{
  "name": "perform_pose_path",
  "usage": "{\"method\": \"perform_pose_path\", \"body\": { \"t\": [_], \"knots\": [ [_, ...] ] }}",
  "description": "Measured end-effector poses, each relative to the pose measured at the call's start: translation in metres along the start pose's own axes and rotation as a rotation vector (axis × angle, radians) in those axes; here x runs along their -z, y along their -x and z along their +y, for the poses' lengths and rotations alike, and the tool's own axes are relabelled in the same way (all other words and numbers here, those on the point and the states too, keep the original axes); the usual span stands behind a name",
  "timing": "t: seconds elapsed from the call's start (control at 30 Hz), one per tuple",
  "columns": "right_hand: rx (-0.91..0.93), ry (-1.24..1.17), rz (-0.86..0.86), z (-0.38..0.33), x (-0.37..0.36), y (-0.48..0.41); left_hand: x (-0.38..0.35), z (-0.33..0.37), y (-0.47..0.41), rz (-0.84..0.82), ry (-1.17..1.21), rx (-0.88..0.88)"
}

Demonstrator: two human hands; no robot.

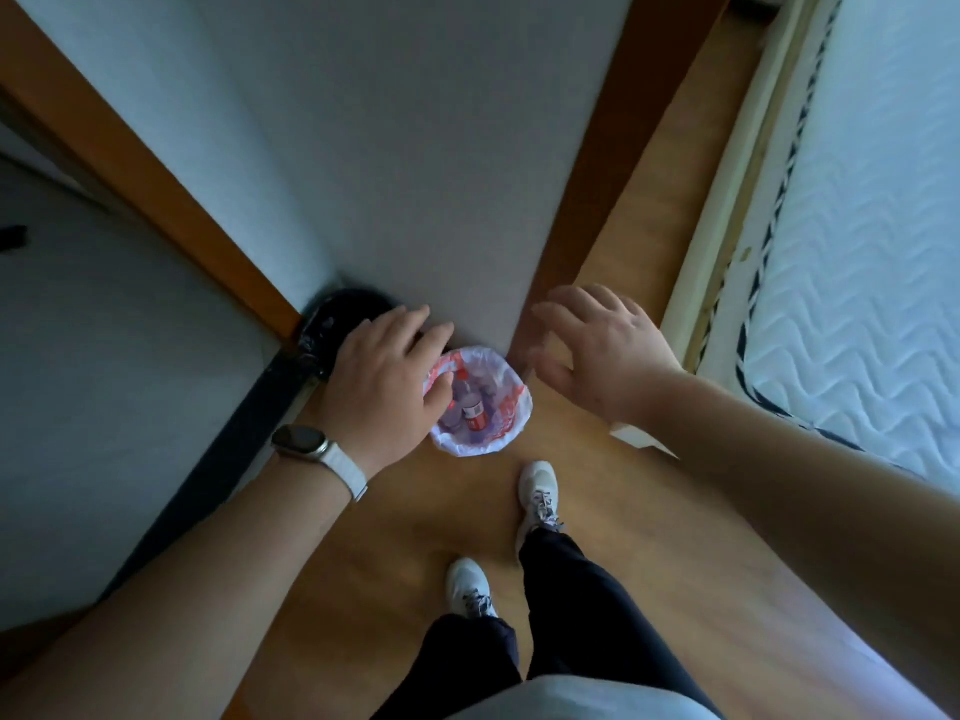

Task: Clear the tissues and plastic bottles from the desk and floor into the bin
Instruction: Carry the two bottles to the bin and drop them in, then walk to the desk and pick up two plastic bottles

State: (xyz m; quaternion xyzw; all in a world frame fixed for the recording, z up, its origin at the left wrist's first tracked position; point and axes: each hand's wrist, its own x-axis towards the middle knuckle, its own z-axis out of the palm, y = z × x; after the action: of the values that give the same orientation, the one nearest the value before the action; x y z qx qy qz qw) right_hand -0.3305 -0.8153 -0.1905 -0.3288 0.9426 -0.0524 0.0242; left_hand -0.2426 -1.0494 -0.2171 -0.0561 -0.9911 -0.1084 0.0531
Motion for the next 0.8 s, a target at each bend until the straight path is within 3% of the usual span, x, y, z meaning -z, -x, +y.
{"method": "perform_pose_path", "body": {
  "t": [0.4,0.6,0.8],
  "knots": [
    [-0.123,0.063,0.101,0.064,0.115,0.134,0.083,0.144,-0.024,0.064,-0.074,-0.293],
    [-0.198,0.108,0.202,0.136,0.156,0.225,0.090,0.256,-0.053,0.088,-0.071,-0.438],
    [-0.391,0.155,0.315,0.211,0.192,0.338,0.081,0.397,-0.088,0.145,-0.033,-0.662]
  ]
}}
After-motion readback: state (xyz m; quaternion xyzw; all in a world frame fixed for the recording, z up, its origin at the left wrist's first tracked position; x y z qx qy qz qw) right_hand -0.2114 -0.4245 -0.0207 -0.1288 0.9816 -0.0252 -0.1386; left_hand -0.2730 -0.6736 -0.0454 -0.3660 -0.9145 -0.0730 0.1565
